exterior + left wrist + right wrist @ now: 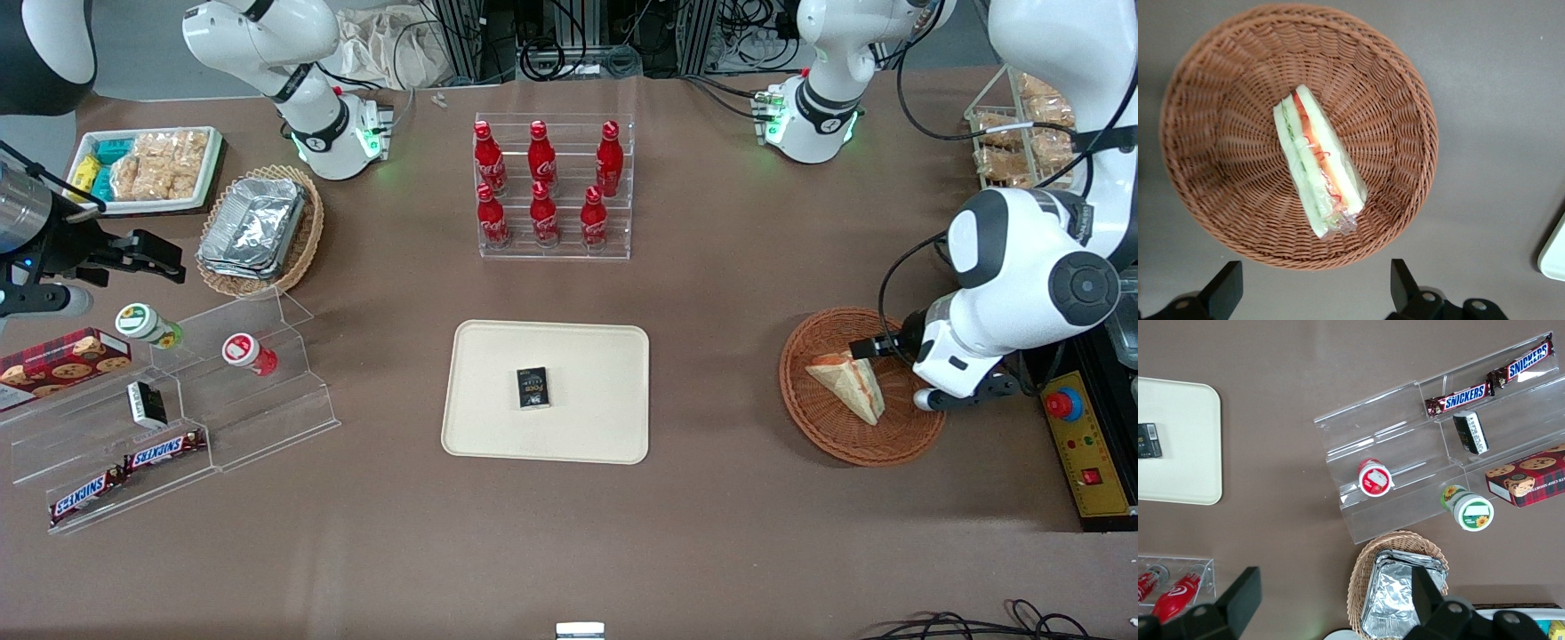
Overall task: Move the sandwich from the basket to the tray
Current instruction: 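Move the left gripper down over the sandwich in the wicker basket, then close the left gripper on the wrapped sandwich and lift it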
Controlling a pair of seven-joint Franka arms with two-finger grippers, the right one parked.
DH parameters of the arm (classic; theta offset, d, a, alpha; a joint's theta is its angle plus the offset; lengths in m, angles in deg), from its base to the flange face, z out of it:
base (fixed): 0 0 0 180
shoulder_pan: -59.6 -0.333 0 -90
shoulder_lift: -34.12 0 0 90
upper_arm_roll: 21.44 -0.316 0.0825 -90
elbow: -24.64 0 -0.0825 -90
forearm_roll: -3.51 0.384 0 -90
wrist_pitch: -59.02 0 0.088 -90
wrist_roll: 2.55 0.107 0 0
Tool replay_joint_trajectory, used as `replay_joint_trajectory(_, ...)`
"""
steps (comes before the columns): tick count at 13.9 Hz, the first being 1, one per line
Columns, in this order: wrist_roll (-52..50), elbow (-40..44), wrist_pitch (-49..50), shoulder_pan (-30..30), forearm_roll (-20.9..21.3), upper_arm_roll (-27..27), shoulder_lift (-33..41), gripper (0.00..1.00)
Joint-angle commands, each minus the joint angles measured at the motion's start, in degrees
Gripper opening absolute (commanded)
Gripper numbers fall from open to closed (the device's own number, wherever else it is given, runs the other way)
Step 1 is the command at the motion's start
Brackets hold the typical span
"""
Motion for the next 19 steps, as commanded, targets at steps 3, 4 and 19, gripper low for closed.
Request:
replay_joint_trajectory(3,-1.1,-3.0,-2.4,-0.1,-1.3,0.1,-0.2,0.99)
replay_joint_trajectory(4,-2.0,-3.7,-4.6,-0.1,-1.5,0.0,-0.5,0.99)
replay_joint_trajectory(19,-15.0,-11.7,-27.7,-0.8,-6.7,-0.2,-6.3,0.69)
